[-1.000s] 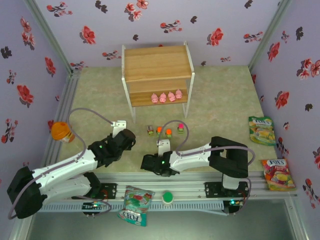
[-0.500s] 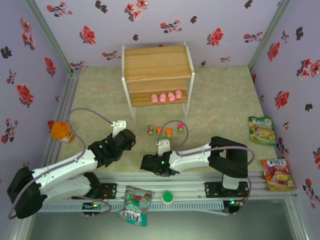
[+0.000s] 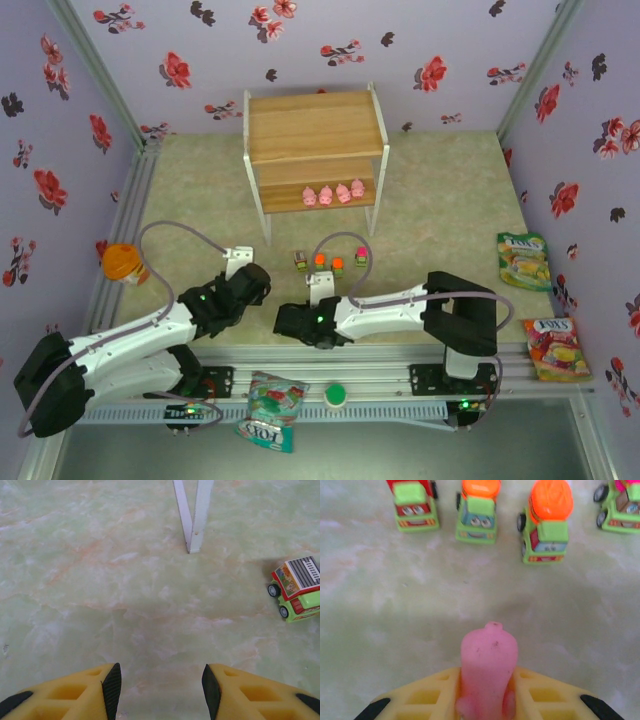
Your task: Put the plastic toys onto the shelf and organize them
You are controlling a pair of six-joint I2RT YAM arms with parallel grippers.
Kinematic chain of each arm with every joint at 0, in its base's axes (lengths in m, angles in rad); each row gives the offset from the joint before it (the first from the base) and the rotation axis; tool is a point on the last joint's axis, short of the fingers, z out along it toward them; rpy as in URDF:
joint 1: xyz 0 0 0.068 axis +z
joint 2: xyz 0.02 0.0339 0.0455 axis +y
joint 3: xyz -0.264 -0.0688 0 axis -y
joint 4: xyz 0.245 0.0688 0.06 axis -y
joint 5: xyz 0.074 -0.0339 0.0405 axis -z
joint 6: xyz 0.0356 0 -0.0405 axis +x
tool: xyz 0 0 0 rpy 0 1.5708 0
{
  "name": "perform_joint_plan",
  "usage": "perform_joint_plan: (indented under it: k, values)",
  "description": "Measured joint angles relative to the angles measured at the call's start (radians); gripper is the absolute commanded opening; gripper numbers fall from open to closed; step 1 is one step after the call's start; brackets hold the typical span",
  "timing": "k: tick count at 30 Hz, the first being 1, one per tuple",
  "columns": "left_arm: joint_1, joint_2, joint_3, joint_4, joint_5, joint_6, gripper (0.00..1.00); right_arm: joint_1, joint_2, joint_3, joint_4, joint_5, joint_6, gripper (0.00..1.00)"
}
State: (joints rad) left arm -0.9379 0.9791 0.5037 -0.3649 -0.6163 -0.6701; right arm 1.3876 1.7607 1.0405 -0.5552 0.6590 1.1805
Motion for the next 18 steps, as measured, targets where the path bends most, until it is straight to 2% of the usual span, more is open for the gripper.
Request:
perform_joint_plan:
  k: [6, 18]
  values:
    - [0.000, -0.038, -0.013, 0.013, 0.011, 0.014, 0.51, -0.027, -0.008, 0.076, -0.019, 0.019, -0.047, 0.28]
    - [0.017, -0.069, -0.016, 0.013, 0.022, 0.018, 0.53, -0.182, -0.024, 0.217, -0.026, 0.023, -0.188, 0.28]
